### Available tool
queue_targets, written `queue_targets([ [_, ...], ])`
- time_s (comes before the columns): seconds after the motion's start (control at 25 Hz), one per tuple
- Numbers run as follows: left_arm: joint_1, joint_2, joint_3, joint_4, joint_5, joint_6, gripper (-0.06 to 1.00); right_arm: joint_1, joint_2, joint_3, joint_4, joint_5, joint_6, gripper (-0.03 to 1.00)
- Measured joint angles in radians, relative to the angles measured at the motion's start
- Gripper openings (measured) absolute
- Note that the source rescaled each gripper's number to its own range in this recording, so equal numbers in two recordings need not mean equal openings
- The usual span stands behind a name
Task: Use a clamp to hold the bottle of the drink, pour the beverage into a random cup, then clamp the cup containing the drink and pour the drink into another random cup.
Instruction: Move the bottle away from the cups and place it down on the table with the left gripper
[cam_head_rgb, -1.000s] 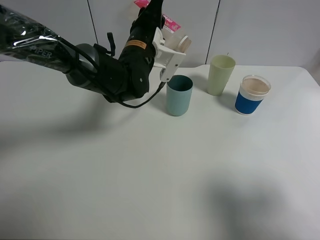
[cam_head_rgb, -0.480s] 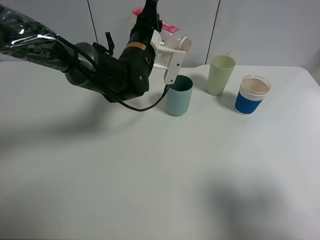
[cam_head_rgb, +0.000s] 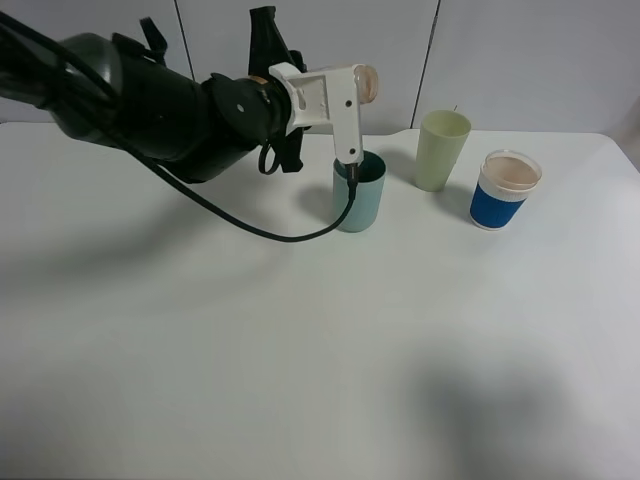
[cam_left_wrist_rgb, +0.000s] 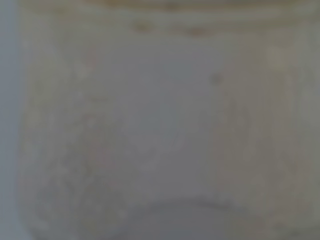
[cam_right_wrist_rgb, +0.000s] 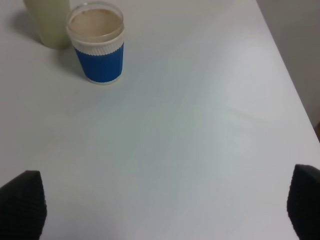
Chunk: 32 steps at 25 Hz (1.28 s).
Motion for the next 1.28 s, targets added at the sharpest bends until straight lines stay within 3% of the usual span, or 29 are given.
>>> queue_targets([
  [0.2, 0.033, -0.146, 0.125, 0.065, 0.078, -0.288, 0.04, 0.000, 0.000, 0.000, 0.000, 0.000, 0.000, 0.88],
  [0.36, 0.086, -0.272, 0.242, 0.250, 0.124, -0.702, 0.04, 0.000, 0.000, 0.000, 0.000, 0.000, 0.000, 0.88],
  [0.68, 0.265, -0.464, 0.474, 0.901, 0.104, -1.812, 0.04, 0.000, 0.000, 0.000, 0.000, 0.000, 0.000, 0.88],
  [0.76, 0.322, -0.481, 0.519, 1.066, 0.061, -2.038, 0.04, 0.000, 0.000, 0.000, 0.000, 0.000, 0.000, 0.88],
  [0.84, 0.388, -0.484, 0.562, 1.217, 0.010, -2.186, 0.04, 0.000, 0.000, 0.000, 0.000, 0.000, 0.000, 0.88],
  [1.0, 0.487, -0.485, 0.634, 1.430, -0.065, -2.302, 0.04, 0.000, 0.000, 0.000, 0.000, 0.000, 0.000, 0.88],
  [1.28, 0.586, -0.465, 0.703, 1.471, -0.100, -2.292, 0.04, 0.000, 0.000, 0.000, 0.000, 0.000, 0.000, 0.88],
])
